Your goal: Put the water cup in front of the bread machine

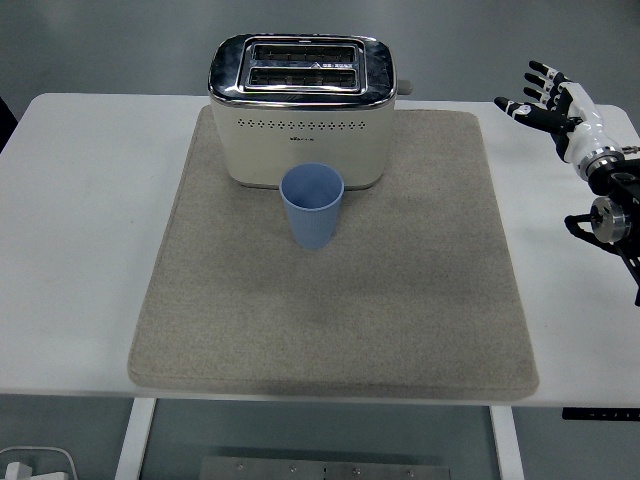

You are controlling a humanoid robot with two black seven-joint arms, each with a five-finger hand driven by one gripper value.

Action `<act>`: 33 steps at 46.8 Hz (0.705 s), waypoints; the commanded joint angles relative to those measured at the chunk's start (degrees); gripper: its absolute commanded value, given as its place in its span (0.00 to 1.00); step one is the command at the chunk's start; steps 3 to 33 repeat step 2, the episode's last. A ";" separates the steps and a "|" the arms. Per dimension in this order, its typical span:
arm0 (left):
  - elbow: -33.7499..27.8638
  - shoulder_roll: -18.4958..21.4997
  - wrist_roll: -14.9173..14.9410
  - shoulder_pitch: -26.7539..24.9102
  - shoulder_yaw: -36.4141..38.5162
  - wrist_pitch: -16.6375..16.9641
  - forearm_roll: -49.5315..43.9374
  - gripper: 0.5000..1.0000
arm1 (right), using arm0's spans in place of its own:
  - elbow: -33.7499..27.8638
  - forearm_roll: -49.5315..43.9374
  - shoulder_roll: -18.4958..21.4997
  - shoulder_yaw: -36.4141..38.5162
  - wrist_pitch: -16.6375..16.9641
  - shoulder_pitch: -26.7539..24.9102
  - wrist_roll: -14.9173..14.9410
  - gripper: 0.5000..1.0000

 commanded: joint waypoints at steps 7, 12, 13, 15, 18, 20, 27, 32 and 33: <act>0.00 0.00 0.00 -0.03 0.01 0.00 0.00 1.00 | -0.02 0.18 0.01 -0.08 -0.04 0.21 0.00 0.83; 0.00 0.00 0.00 -0.03 0.01 0.00 0.00 1.00 | -0.02 0.18 0.01 -0.08 -0.04 0.21 0.00 0.83; 0.00 0.00 0.00 -0.03 0.01 0.00 0.00 1.00 | -0.02 0.18 0.01 -0.08 -0.04 0.21 0.00 0.83; 0.00 0.00 0.00 -0.03 0.01 0.00 0.00 1.00 | -0.02 0.18 0.01 -0.08 -0.04 0.21 0.00 0.83; 0.00 0.00 0.00 -0.03 0.01 0.00 0.00 1.00 | -0.02 0.18 0.01 -0.08 -0.04 0.21 0.00 0.83; 0.00 0.00 0.00 -0.03 0.01 0.00 0.00 1.00 | -0.02 0.18 0.01 -0.08 -0.04 0.21 0.00 0.83; 0.00 0.00 0.00 -0.03 0.01 0.00 0.00 1.00 | -0.02 0.18 0.01 -0.08 -0.04 0.21 0.00 0.83; 0.00 0.00 0.00 -0.03 0.01 0.00 0.00 1.00 | -0.02 0.18 0.01 -0.08 -0.04 0.21 0.00 0.83; 0.00 0.00 0.00 -0.03 0.01 0.00 0.00 1.00 | -0.02 0.18 0.01 -0.08 -0.04 0.21 0.00 0.83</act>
